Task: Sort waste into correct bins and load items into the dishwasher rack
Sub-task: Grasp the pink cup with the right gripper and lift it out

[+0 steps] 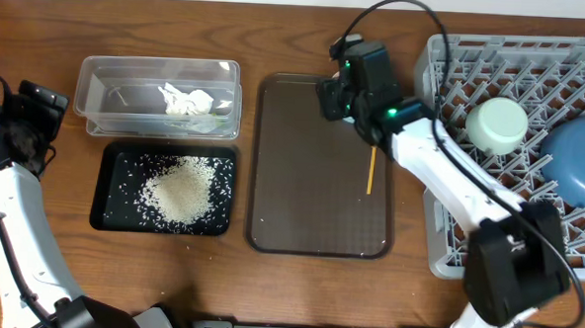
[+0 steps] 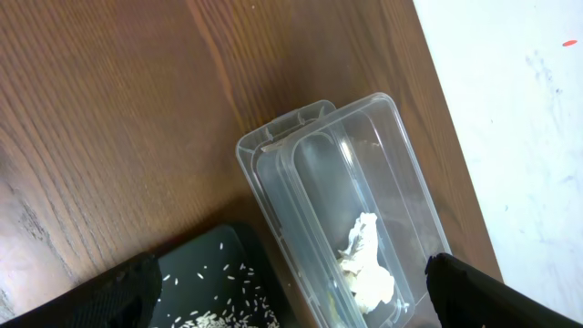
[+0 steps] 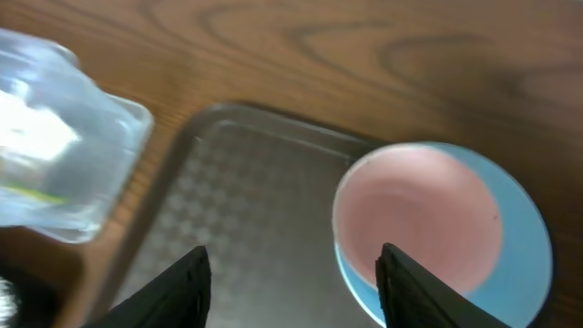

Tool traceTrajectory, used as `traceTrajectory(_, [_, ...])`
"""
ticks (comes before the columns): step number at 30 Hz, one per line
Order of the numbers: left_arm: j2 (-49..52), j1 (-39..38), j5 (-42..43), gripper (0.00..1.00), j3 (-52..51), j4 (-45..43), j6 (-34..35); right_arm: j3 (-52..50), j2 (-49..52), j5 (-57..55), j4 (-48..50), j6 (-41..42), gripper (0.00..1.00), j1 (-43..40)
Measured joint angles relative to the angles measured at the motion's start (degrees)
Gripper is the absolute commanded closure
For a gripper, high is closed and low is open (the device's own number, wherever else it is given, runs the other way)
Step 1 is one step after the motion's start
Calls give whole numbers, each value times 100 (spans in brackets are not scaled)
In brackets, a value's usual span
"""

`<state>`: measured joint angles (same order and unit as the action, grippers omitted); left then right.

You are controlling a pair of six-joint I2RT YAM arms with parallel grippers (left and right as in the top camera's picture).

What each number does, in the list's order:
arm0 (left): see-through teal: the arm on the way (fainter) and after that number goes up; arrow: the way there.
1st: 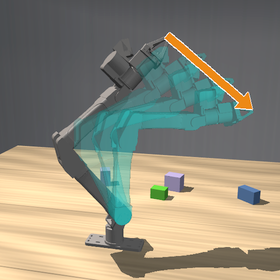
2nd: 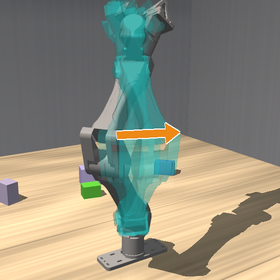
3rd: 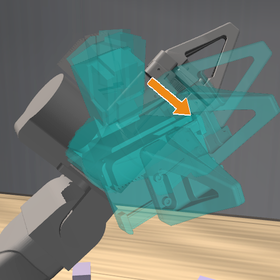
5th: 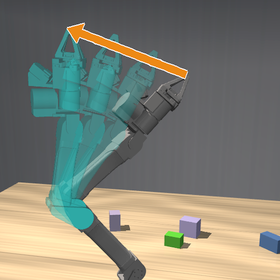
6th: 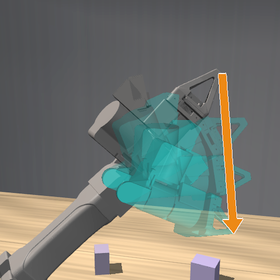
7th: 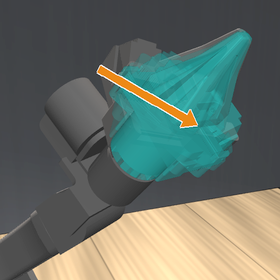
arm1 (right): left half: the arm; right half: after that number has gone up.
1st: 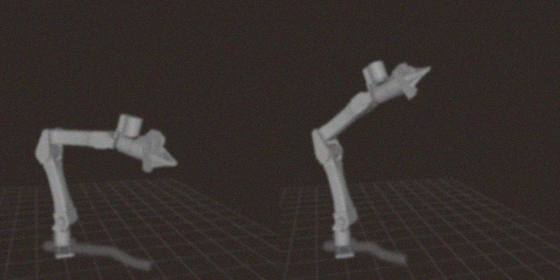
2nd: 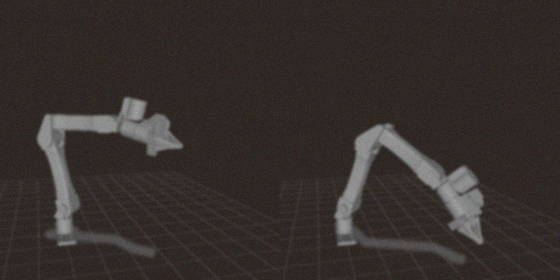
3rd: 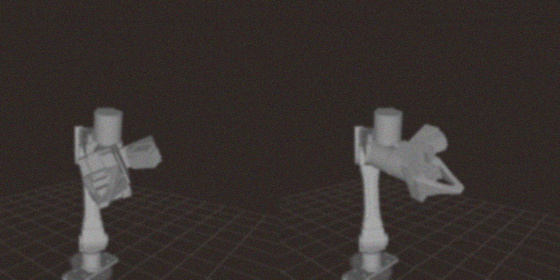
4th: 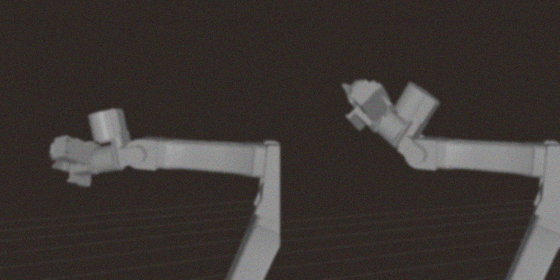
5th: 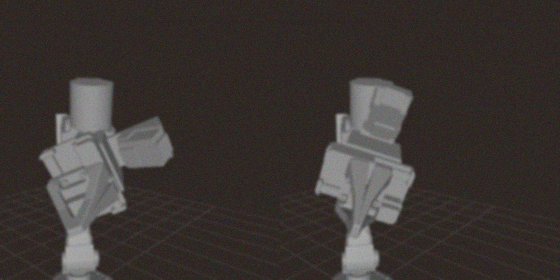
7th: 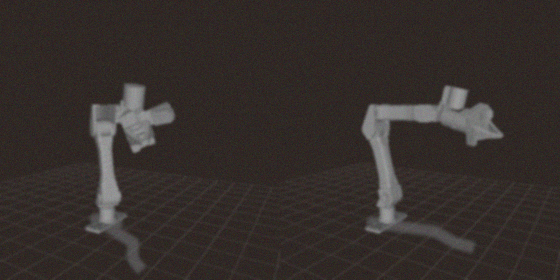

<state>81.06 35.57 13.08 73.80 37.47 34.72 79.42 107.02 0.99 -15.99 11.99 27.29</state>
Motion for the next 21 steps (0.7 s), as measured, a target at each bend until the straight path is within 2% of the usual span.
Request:
traceTrajectory(7, [0, 0, 0, 5, 0, -2, 0, 2, 625, -125, 33, -216, 43, -33])
traceTrajectory(9, [0, 0, 0, 5, 0, 0, 0, 2, 662, -146, 44, -299, 46, -33])
traceTrajectory(16, [0, 0, 0, 5, 0, -2, 0, 2, 664, -439, -76, -487, 71, -33])
traceTrajectory(21, [0, 0, -2, 5, 0, -2, 0, 2, 664, -601, -138, -525, 94, -33])
